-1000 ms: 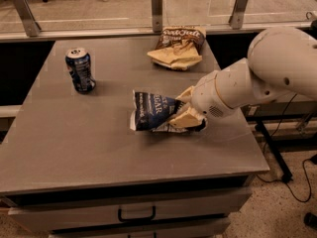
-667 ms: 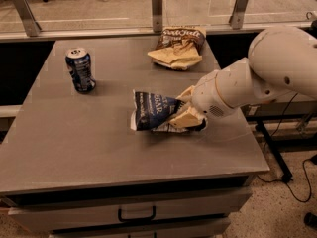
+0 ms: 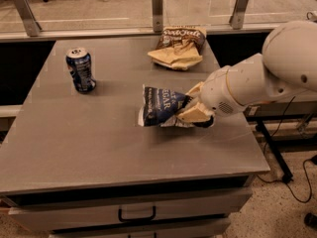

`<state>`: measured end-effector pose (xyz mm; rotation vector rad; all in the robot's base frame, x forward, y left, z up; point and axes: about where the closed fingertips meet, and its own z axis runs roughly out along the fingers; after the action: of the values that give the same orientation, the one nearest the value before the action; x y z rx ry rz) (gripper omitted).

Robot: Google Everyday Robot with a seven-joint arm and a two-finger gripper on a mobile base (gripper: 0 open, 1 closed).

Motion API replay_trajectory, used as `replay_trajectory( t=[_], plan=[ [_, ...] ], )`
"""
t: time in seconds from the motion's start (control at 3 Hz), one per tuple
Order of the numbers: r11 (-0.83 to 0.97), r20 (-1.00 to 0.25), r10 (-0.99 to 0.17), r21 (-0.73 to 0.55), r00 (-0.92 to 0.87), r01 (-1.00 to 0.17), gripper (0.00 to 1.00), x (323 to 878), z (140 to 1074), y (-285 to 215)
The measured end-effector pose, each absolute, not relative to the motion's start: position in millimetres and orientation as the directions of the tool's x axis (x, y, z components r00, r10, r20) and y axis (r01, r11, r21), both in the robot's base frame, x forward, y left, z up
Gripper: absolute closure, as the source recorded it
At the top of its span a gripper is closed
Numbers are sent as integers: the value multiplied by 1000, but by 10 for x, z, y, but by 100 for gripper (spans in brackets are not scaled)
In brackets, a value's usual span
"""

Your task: Move blue chip bag near brown chip bag

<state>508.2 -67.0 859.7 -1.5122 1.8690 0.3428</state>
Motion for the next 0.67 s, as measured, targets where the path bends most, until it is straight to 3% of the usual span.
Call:
replay_trajectory(
  t=[0.67],
  plan=[
    [349,-647,-761,-348,-46,-870,100,5378,9256,-1024]
  ],
)
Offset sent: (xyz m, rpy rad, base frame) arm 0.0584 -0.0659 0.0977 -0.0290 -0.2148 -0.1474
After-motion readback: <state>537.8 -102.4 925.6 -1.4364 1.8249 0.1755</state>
